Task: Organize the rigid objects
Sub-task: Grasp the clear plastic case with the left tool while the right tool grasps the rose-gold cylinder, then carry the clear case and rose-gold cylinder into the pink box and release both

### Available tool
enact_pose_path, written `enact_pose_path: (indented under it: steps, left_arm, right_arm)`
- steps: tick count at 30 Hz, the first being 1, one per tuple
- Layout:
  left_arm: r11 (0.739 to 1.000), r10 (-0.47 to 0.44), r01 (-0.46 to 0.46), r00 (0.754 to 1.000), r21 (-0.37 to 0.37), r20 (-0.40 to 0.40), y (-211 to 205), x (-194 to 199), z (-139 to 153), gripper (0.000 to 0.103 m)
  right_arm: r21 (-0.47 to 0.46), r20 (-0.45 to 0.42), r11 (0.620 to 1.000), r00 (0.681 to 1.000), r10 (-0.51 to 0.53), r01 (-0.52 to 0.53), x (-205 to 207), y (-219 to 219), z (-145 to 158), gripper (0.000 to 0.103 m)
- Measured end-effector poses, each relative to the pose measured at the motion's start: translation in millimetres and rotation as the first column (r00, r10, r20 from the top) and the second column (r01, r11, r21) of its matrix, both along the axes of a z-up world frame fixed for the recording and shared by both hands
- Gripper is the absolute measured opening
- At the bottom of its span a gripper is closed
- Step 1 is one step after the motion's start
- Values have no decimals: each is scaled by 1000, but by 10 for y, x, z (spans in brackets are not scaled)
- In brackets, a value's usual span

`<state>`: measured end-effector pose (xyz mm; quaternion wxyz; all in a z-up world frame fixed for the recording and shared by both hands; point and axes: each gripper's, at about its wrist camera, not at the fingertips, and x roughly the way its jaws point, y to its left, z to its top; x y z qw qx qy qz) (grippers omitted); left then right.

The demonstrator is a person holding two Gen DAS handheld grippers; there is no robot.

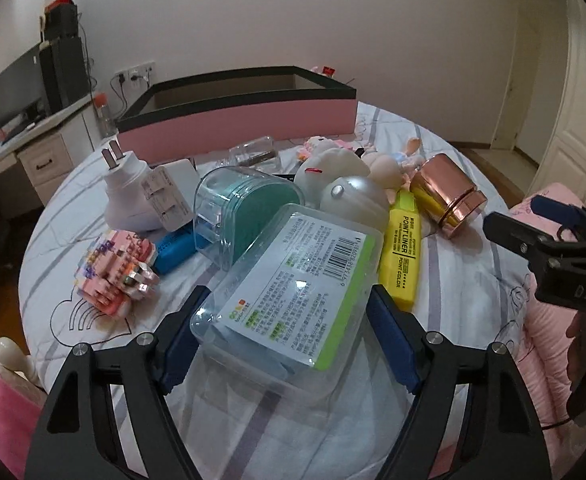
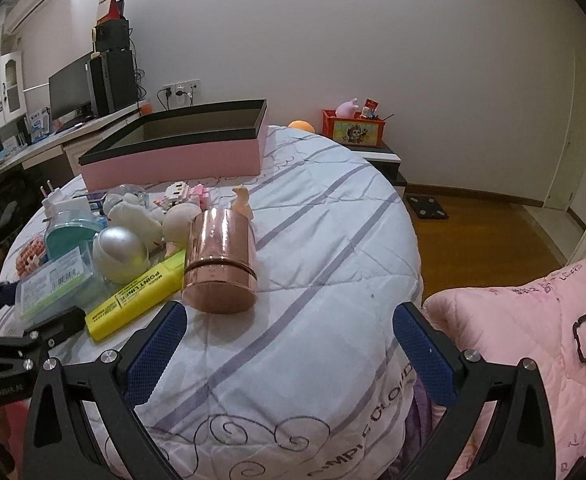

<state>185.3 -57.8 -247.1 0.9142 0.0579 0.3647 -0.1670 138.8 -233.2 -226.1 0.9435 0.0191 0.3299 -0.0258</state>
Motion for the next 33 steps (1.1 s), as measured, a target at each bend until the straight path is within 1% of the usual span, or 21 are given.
enact_pose_path:
  steps: [3, 5, 7, 10, 12, 13, 14, 15, 17, 18, 19, 20, 22, 23, 28, 29, 30, 33]
  left_arm:
    - [999, -3, 4, 1000, -45, 1, 71, -101, 40, 75]
    - [999, 8, -7, 1000, -51, 24, 92, -156, 60, 75]
    - [999, 20, -19, 999, -35, 36, 117, -204, 66, 75]
    - [998, 36, -34, 999, -44, 41, 143, -229, 46, 75]
    - [998, 29, -28, 999, -57, 19, 151, -198, 14, 75]
    - [997, 31, -30, 999, -67, 18, 166, -186, 11, 76]
    - [996, 33, -32, 999, -78, 10, 172, -164, 7, 82]
    - [996, 32, -32, 999, -89, -3, 177, -141, 2, 88]
    - [994, 26, -27, 1000, -109, -10, 179, -103, 5, 88]
    - [993, 20, -21, 1000, -112, -10, 182, -103, 7, 86]
    - [993, 12, -13, 1000, -116, -12, 182, -102, 10, 81]
    - [993, -7, 5, 1000, -117, -19, 176, -97, 9, 72]
    - [994, -16, 15, 1000, -111, -8, 170, -127, 10, 71]
    - [995, -24, 24, 1000, -95, 2, 148, -150, 13, 70]
    - [997, -15, 19, 998, -77, 61, 130, -297, 103, 69]
    - [997, -16, 21, 997, -69, 77, 122, -326, 139, 68]
    - [998, -20, 26, 995, -65, 94, 113, -353, 183, 61]
    - [997, -24, 31, 994, -70, 104, 98, -356, 252, 61]
  right_arm:
    - [5, 5, 1000, 1000, 10, -10, 67, 5, -3, 103]
    - [8, 6, 1000, 1000, 21, -21, 132, 8, -10, 103]
    - [19, -2, 999, 999, 36, -36, 218, 12, -30, 103]
    - [39, -11, 997, 998, 66, -65, 342, 27, -72, 103]
    - [45, -18, 994, 995, 96, -95, 415, 59, -95, 102]
    - [51, -21, 993, 994, 106, -105, 436, 74, -109, 98]
    - [57, -28, 992, 993, 118, -116, 457, 89, -128, 93]
    - [63, -32, 990, 991, 131, -129, 477, 99, -143, 91]
    - [86, -44, 985, 988, 151, -147, 521, 102, -178, 65]
    - [113, -40, 981, 985, 165, -160, 528, 87, -180, 60]
    - [127, -39, 978, 984, 174, -168, 532, 75, -183, 53]
    - [132, -38, 974, 981, 190, -183, 525, 71, -180, 49]
    - [122, -36, 973, 979, 200, -194, 508, 80, -176, 48]
    - [124, -37, 973, 979, 202, -196, 493, 83, -179, 48]
    - [125, -21, 973, 980, 198, -194, 431, 71, -159, 48]
    - [123, -17, 974, 981, 194, -191, 413, 69, -148, 48]
    - [121, -15, 974, 981, 194, -191, 393, 72, -134, 48]
    - [124, 6, 975, 983, 185, -184, 319, 66, -63, 48]
